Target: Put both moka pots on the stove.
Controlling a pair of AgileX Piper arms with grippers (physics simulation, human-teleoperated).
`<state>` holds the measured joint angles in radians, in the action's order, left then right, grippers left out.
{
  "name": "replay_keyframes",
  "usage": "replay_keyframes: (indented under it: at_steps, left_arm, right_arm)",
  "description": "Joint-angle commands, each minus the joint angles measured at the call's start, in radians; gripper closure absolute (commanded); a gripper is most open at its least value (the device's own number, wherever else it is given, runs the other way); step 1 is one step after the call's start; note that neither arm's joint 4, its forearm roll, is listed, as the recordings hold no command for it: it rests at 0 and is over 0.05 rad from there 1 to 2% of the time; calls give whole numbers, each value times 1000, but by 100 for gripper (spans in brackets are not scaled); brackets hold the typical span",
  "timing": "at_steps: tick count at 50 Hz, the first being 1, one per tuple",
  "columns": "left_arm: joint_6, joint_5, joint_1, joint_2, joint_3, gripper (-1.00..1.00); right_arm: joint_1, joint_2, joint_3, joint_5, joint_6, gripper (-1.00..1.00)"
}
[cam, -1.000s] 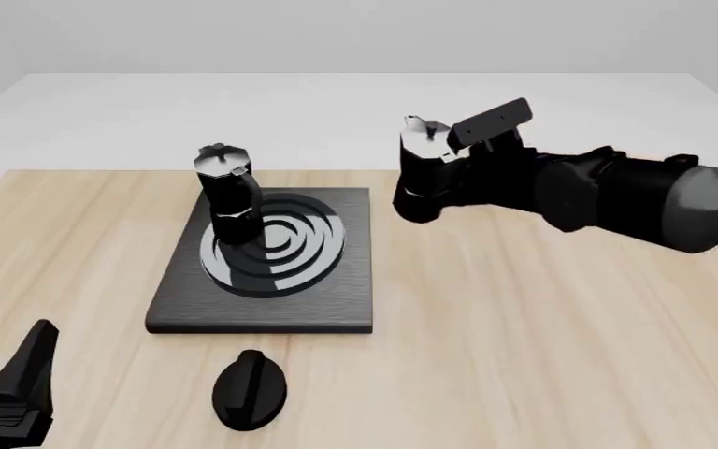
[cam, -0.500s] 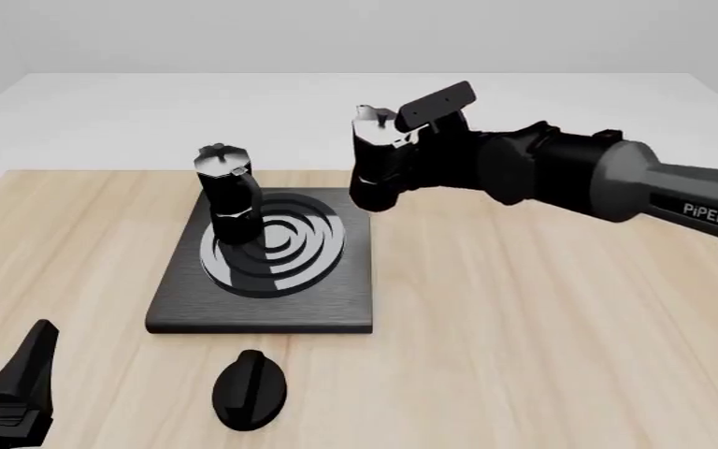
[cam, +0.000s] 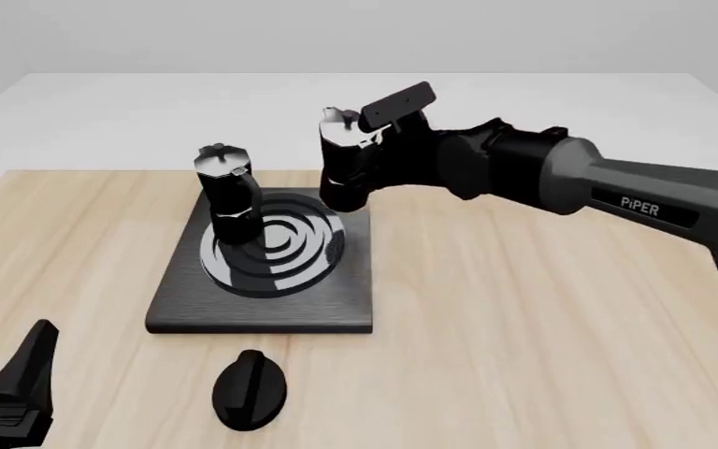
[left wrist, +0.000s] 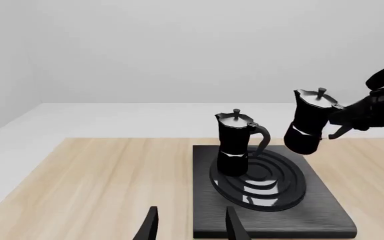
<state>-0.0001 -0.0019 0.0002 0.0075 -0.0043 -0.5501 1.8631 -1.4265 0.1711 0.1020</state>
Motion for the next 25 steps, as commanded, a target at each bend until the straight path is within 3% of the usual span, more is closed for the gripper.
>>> replay_keyframes:
  at_steps: [1, 25]
  left_arm:
    - [0, 0, 0, 0, 0, -100]
    - [0, 0, 0, 0, 0, -100]
  right_arm:
    - [-19, 12, -62, -2, -8, 100]
    - [-75, 31, -71, 7, 20, 100]
